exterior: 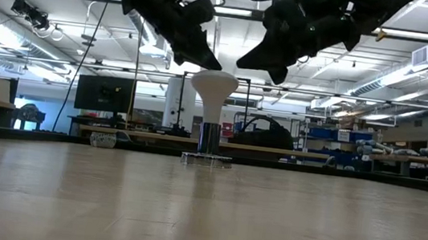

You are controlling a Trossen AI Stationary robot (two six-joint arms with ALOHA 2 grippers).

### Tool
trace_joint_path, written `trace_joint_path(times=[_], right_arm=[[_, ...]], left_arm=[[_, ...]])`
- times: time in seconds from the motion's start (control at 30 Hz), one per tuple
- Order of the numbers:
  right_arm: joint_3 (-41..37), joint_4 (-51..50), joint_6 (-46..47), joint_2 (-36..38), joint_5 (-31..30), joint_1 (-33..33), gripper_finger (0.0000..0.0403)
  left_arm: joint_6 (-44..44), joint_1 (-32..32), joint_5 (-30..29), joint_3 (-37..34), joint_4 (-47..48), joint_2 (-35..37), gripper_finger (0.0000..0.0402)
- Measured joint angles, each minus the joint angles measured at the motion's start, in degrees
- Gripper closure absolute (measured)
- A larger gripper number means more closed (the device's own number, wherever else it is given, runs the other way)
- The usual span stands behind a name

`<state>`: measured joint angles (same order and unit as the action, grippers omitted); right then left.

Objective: Screw lightbulb
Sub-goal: Remove the lightbulb from the lamp

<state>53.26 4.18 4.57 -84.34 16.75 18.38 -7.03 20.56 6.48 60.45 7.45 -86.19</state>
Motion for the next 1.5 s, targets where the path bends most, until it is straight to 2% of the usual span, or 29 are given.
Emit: trace_joint_path(times=[0.2,0.47,0.73,1.07,1.13,1.33,1.5], right_arm=[[0.1,3.3,-1.1,-1.9,-5.2,-3.4,0.0392],[0.0,2.5,0.5,-3.8,-9.2,-2.7,0.0393],[0.0,1.9,3.0,-3.3,-10.9,-0.4,0.0393],[0.0,-0.4,3.4,-3.3,-18.9,3.8,0.0394],[0.0,-1.1,3.3,-2.7,-18.0,4.5,0.0394],[0.0,1.9,2.9,-1.1,-6.3,1.3,0.0394],[0.0,3.6,1.8,-1.7,-5.6,-3.8,0.0394]], left_arm=[[0.0,0.0,-0.4,0.0,-0.5,0.0,0.0402],[0.5,0.0,-0.4,0.0,-0.4,0.0,0.0402],[1.3,-0.2,-1.3,0.0,-0.1,0.0,0.0402],[1.5,-0.5,0.2,0.0,0.2,0.0,0.0402],[1.5,-0.4,0.2,0.0,0.2,0.0,0.0402],[1.4,-0.5,-0.1,0.0,0.0,0.0,0.0402],[1.2,-0.5,-0.2,0.0,-0.6,0.0,0.0402]])
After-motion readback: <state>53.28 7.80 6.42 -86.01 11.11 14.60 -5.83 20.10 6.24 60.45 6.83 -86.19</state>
